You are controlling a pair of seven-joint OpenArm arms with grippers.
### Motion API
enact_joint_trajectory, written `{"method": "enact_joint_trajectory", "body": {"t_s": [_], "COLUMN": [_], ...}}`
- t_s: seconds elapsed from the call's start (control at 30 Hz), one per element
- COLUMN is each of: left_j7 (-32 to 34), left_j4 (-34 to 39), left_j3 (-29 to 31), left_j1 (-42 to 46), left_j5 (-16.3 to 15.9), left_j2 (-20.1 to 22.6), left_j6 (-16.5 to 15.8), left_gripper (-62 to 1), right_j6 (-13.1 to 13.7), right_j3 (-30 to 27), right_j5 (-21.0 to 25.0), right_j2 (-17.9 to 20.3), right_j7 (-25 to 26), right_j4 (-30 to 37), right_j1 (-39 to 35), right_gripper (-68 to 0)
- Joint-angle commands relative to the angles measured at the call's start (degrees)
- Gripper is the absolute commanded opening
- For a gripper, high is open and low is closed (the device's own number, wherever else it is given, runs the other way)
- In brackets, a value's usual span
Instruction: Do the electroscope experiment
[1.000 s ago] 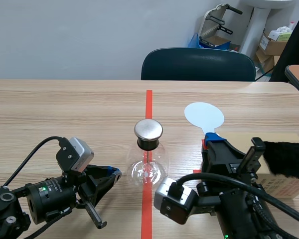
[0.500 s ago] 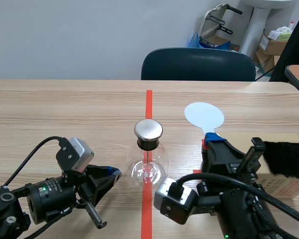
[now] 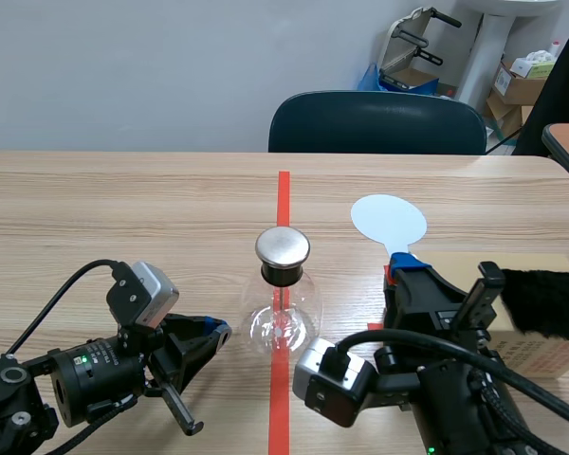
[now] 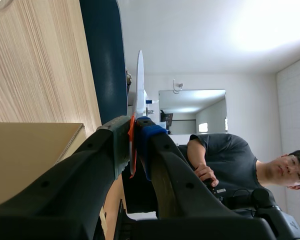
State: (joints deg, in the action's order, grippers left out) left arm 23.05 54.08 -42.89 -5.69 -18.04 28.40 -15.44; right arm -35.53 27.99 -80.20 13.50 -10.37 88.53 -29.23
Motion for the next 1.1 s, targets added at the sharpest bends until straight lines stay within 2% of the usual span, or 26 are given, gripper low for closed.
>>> {"method": "enact_joint_trajectory", "body": {"t_s": [0.0, 0.23, 0.77, 1.07], "left_j7": [1.18, 1.18, 1.18, 1.18], "left_j4": [0.94, 0.94, 0.94, 0.94], "left_j3": [0.15, 0.15, 0.15, 0.15], "left_j1": [-0.02, -0.02, -0.02, -0.02], "left_j5": [-0.57, -0.57, -0.57, -0.57], "left_j2": [-0.44, -0.46, -0.44, -0.44], "left_j6": [-0.33, -0.33, -0.33, -0.33], "left_gripper": [-56.8, -56.8, -56.8, -56.9], "right_j6": [-0.46, -0.94, -1.40, -1.38], "right_j3": [-0.17, -0.28, -0.28, -0.28], "right_j5": [-0.42, -0.42, -0.59, -0.59], "right_j2": [0.17, 0.17, 0.17, 0.17], "right_j7": [0.04, 3.96, 20.85, 25.97], "right_j4": [0.66, 0.66, 0.66, 0.66], "right_j1": [0.83, 0.83, 0.85, 0.85], "right_gripper": [-66.2, -66.2, -66.2, -66.2]}}
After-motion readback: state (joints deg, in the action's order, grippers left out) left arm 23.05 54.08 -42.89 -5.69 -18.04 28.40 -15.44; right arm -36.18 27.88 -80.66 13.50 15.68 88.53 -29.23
